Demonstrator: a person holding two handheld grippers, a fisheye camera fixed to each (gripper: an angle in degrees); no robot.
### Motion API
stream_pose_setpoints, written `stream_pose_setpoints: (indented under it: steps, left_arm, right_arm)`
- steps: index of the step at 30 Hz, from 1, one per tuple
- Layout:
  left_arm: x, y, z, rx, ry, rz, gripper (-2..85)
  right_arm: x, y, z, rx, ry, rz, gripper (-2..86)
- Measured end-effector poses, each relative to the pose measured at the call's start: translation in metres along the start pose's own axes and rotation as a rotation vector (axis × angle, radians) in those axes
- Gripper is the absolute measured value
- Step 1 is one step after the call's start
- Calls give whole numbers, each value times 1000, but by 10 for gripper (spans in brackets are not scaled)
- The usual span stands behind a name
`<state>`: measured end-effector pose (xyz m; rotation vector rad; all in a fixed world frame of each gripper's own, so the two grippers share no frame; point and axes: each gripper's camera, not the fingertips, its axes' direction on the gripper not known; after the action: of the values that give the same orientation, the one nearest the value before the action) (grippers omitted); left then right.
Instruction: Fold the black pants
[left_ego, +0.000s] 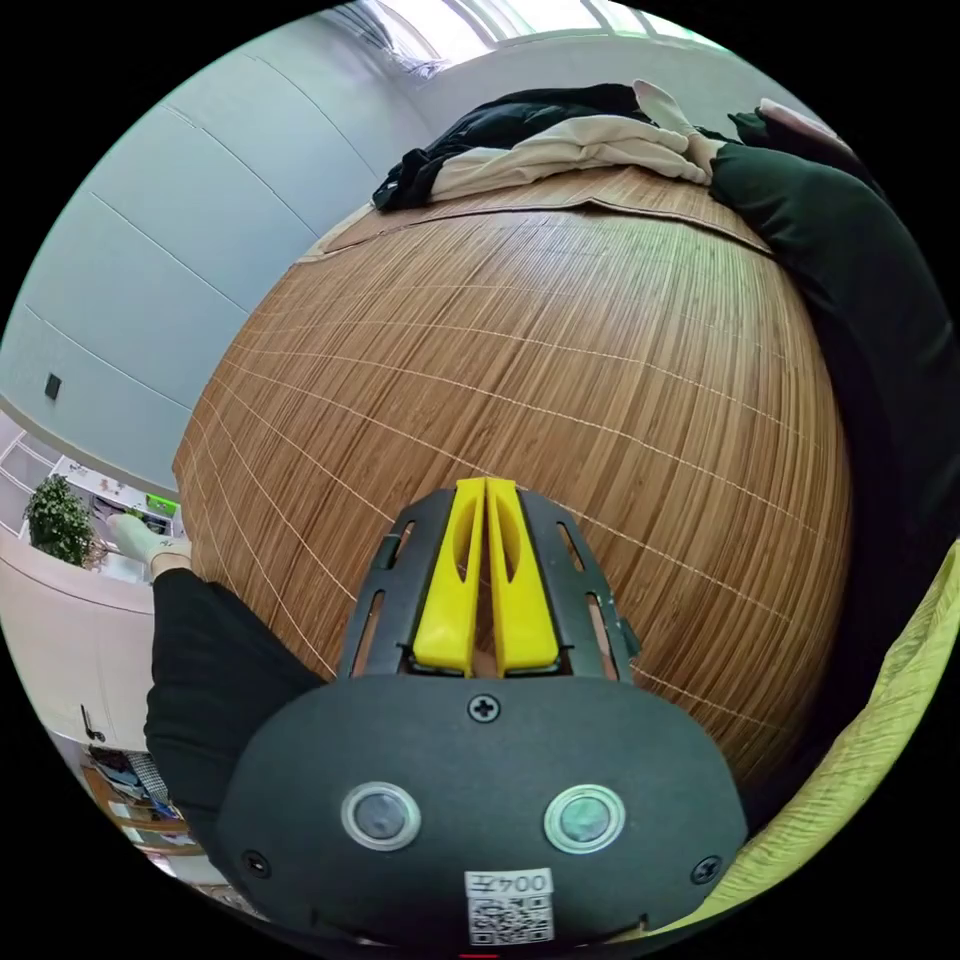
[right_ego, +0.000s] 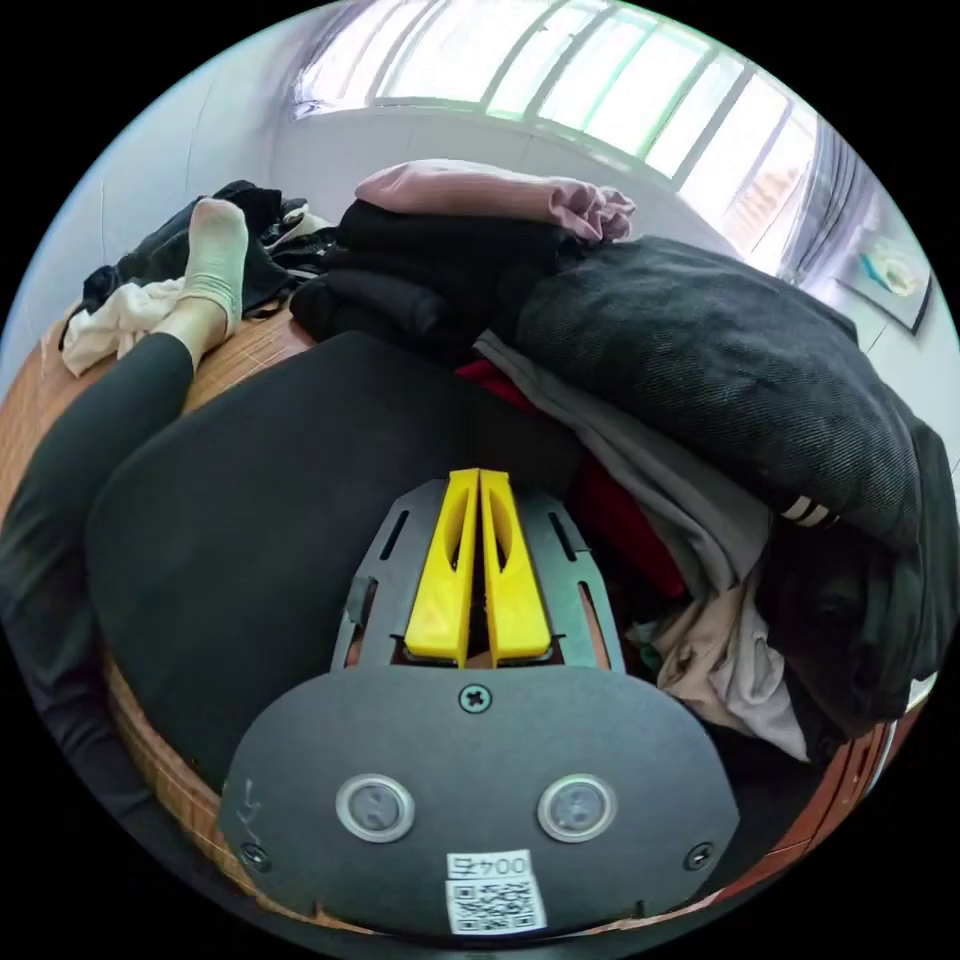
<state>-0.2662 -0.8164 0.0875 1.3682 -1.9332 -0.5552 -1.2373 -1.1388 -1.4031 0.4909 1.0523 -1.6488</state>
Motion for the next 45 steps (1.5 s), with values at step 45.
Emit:
stream_pose_setpoints:
  steps: [45]
  left_arm:
    - [-331,-38,123,-136,-613,86,142]
  right_arm:
    - [-919,-247,-368,556,-145,-1061,107]
